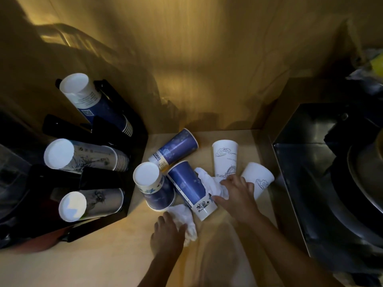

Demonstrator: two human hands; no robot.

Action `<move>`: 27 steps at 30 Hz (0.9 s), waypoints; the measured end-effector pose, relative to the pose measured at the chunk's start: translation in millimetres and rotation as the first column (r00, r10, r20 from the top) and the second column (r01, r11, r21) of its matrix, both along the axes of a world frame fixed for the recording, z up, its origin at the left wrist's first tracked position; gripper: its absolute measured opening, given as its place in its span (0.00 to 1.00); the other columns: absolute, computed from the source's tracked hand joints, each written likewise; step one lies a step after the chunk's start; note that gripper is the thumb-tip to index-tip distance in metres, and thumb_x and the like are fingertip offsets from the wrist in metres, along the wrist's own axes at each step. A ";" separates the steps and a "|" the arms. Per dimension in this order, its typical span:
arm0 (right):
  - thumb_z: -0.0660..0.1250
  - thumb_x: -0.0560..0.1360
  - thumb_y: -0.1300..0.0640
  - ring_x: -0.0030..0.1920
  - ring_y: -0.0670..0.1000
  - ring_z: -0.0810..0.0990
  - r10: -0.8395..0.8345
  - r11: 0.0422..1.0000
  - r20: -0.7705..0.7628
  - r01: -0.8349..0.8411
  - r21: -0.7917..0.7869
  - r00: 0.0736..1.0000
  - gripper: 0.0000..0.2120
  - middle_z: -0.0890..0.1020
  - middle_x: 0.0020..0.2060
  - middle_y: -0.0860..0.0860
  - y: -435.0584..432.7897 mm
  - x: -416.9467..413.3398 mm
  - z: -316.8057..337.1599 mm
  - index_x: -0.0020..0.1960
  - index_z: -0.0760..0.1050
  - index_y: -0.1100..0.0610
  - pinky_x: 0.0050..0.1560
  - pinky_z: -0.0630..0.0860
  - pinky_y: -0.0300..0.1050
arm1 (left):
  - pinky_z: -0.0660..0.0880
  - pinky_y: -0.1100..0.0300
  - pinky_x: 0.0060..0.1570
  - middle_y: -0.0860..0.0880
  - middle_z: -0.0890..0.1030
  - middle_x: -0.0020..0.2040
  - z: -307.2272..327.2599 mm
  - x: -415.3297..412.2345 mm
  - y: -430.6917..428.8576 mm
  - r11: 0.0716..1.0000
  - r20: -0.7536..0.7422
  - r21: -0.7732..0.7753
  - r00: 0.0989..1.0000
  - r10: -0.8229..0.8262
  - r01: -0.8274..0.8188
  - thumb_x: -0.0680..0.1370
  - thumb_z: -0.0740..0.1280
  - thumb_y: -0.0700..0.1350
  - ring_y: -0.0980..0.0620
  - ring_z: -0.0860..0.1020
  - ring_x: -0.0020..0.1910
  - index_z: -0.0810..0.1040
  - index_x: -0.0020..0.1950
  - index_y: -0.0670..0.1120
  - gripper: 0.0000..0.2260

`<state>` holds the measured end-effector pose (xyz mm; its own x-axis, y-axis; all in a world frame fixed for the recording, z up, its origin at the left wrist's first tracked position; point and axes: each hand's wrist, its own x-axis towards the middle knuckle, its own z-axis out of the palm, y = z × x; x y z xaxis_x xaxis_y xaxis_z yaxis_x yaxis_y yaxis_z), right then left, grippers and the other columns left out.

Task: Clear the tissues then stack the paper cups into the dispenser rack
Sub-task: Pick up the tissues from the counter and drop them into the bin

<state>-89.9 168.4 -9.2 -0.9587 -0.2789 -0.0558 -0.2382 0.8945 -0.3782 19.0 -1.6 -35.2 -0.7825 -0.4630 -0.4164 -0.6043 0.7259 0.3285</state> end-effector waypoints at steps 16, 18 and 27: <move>0.64 0.75 0.60 0.41 0.54 0.78 -0.017 0.810 0.063 0.050 -0.584 0.998 0.04 0.79 0.39 0.54 -5.5 -13.8 55.3 0.42 0.71 0.57 0.40 0.74 0.45 | 0.77 0.49 0.45 0.46 0.82 0.43 27.8 24.3 -11.7 0.945 -0.331 0.186 0.888 0.318 -0.269 0.77 0.64 0.47 0.43 0.80 0.42 0.74 0.47 0.47 0.04; 0.65 0.74 0.59 0.40 0.50 0.78 -0.016 0.774 0.035 0.034 -0.632 0.999 0.04 0.79 0.38 0.52 -13.2 -7.3 60.3 0.42 0.71 0.55 0.38 0.74 0.43 | 0.76 0.50 0.42 0.47 0.81 0.38 32.5 33.3 -17.3 0.926 -0.363 0.225 0.855 0.370 -0.305 0.76 0.65 0.46 0.43 0.79 0.39 0.74 0.43 0.47 0.04; 0.68 0.72 0.57 0.34 0.46 0.74 0.133 0.744 -0.097 -0.164 -0.647 0.986 0.06 0.76 0.30 0.45 -53.9 32.9 76.3 0.39 0.71 0.55 0.33 0.68 0.33 | 0.69 0.55 0.34 0.48 0.78 0.31 43.0 77.9 -46.4 0.818 -0.391 0.346 0.721 0.572 -0.460 0.74 0.67 0.44 0.45 0.76 0.34 0.75 0.37 0.45 0.07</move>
<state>-56.9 114.6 67.1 -0.8992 -0.3714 0.2311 -0.3761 0.3866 -0.8421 96.9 -48.0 7.8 -0.5669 -0.7968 -0.2091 -0.5999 0.2253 0.7677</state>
